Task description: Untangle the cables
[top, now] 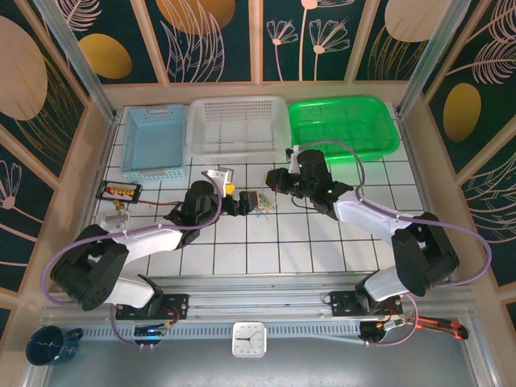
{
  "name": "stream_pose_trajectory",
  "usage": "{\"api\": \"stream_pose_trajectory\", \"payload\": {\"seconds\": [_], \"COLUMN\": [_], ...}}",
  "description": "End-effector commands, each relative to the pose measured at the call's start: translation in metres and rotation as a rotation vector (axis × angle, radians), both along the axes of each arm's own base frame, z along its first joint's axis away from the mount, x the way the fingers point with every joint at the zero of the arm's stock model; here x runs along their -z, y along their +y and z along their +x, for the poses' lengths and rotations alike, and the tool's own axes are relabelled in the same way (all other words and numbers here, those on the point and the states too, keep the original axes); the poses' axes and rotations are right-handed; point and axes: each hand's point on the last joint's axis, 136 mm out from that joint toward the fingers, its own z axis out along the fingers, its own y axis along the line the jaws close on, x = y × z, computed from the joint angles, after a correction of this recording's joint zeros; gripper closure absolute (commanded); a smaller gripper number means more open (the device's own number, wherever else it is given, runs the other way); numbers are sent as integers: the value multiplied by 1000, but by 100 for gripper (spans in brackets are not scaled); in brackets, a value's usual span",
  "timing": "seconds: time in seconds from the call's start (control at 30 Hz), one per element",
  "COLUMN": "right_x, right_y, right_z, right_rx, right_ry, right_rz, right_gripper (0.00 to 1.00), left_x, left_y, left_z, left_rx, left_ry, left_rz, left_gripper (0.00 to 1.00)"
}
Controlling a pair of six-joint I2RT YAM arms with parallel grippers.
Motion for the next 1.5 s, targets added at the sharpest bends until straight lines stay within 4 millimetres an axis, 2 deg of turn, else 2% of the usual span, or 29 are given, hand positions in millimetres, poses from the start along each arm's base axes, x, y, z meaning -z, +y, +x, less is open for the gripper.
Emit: {"api": "stream_pose_trajectory", "payload": {"seconds": [0.0,0.2,0.43,0.63,1.07,1.13,1.27,1.37,1.43,1.47], "right_x": [-15,-10,-5,-9,-20,-22,-29,-40,-49,-54], "right_y": [4,12,17,23,35,37,40,42,44,45], "right_z": [0,-3,-6,-10,-14,-16,-19,-20,-21,-22], "right_rx": [-9,-29,-42,-62,-93,-98,-108,-119,-127,-135], "right_ry": [-51,-43,-33,-35,-47,-49,-55,-66,-74,-77], "right_rz": [-15,-22,-29,-24,-18,-14,-2,27,46,57], "right_gripper": [100,100,100,100,100,100,100,100,100,100], "left_x": [-14,-7,2,10,17,19,30,44,49,58], "left_y": [-2,0,-7,-15,-26,-28,-32,-34,-34,-34], "left_z": [-3,-1,5,7,22,24,27,26,26,25], "left_rx": [22,13,32,69,70,74,85,94,93,93], "left_ry": [-78,-77,-77,-75,-74,-70,-50,-25,-14,4], "left_rz": [-14,7,39,61,79,80,88,98,98,108], "left_gripper": [1,1,1,1,11,14,31,44,48,50]}}
